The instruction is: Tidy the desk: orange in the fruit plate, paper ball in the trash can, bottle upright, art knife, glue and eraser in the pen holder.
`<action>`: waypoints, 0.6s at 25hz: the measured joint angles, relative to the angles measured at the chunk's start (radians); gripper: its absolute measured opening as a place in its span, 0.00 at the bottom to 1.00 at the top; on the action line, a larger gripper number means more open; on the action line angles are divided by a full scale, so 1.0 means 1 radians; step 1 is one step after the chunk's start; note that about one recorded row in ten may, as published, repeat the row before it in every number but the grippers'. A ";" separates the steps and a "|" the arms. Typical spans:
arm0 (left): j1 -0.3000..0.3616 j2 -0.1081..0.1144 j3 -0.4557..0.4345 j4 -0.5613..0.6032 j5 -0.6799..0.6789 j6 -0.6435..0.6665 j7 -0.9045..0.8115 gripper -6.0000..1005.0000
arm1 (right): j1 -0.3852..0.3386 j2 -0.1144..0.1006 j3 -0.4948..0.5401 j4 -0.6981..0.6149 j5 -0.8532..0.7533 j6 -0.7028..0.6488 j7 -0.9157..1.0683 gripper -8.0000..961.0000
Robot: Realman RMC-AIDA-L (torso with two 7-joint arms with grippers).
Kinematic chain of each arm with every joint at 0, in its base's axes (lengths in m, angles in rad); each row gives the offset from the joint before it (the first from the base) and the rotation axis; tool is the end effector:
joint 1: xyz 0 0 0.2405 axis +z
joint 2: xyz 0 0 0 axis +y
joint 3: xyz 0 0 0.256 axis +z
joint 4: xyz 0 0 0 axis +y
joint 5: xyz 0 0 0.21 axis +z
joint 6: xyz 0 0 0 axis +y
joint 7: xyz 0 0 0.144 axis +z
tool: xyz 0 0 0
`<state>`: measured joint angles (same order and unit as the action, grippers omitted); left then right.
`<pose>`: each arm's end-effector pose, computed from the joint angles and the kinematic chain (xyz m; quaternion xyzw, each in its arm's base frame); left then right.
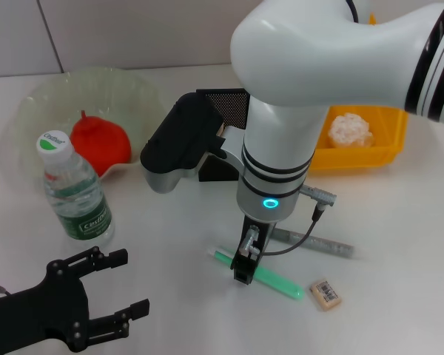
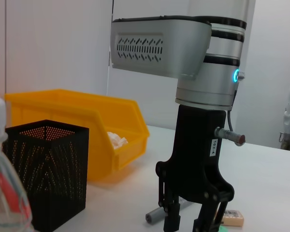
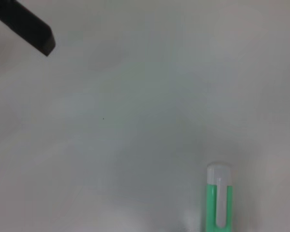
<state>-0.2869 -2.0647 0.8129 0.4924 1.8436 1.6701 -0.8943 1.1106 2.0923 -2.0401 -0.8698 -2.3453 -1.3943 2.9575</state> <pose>-0.3111 0.2350 -0.0241 -0.9412 -0.1249 -0.2835 0.1350 0.1031 0.3374 -0.1242 -0.9008 0.2431 -0.3451 0.1015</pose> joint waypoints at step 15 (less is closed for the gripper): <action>0.001 0.000 0.004 0.000 0.000 -0.003 0.000 0.80 | 0.005 0.000 0.001 0.013 0.006 -0.001 0.000 0.31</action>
<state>-0.2860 -2.0648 0.8167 0.4924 1.8438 1.6675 -0.8943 1.1161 2.0923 -2.0396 -0.8569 -2.3394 -1.3950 2.9575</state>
